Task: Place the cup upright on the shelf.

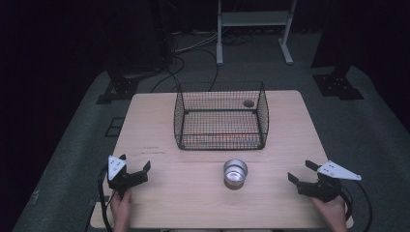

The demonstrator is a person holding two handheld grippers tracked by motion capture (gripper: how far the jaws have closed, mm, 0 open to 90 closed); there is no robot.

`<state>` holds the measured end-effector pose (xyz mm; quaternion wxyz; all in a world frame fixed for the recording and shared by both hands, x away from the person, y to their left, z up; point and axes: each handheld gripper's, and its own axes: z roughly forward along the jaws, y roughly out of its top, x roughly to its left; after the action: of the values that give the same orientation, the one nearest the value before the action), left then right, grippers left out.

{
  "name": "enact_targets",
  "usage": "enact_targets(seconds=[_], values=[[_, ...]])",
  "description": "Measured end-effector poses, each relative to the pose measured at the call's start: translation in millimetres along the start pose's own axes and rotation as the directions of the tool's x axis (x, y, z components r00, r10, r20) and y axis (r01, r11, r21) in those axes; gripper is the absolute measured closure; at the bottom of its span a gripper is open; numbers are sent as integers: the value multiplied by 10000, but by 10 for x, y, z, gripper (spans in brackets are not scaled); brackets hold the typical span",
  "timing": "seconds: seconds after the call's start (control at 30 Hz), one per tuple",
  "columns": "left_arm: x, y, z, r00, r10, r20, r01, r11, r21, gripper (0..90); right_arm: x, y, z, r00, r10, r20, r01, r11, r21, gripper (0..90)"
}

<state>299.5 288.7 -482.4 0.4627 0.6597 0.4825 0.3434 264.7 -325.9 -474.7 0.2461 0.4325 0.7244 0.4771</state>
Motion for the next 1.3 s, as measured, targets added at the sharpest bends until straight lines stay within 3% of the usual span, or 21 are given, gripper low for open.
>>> enact_targets(seconds=[0.27,0.8,1.3], values=[[-5,-1,-1,10000,45,24,-45,10000,11,0,55,40,-5,9993,0,-362,-7,9998,-195,129],[-10,-3,-2,10000,75,63,-75,10000,-4,0,227,93,56,9960,-517,-731,515,9987,-43,128],[-9,-2,-5,9999,71,82,-71,10000,1,0,443,150,124,9855,-1131,-1269,1150,9933,82,127]])
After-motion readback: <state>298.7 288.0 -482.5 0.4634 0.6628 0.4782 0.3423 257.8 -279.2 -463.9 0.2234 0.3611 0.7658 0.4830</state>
